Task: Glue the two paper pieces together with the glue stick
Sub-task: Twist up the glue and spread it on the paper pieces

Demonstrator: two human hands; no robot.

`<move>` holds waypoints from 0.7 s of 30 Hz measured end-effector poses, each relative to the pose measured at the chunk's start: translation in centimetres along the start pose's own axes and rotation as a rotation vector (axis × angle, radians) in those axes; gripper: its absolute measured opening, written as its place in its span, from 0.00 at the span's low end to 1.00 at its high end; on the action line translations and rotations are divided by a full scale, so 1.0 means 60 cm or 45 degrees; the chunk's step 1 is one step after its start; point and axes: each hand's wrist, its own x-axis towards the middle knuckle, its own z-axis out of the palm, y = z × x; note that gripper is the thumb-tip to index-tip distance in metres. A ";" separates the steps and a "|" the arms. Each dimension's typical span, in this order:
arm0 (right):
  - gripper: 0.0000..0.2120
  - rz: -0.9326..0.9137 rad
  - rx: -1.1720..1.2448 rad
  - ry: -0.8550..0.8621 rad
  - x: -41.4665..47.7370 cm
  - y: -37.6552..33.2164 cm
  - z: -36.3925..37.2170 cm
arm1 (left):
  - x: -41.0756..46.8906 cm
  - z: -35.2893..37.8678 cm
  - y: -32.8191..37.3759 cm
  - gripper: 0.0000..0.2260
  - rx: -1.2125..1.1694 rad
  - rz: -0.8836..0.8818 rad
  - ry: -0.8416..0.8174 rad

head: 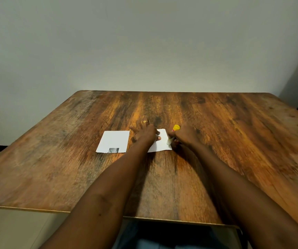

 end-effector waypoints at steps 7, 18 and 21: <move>0.11 -0.001 -0.037 -0.053 -0.009 0.002 -0.003 | 0.007 0.008 -0.003 0.19 -0.025 -0.024 0.000; 0.10 -0.017 0.022 -0.091 -0.017 0.008 -0.011 | 0.002 0.011 -0.005 0.19 -0.002 -0.002 0.032; 0.09 -0.011 0.200 0.047 -0.016 0.013 -0.014 | 0.000 0.011 -0.007 0.17 -0.031 -0.008 0.050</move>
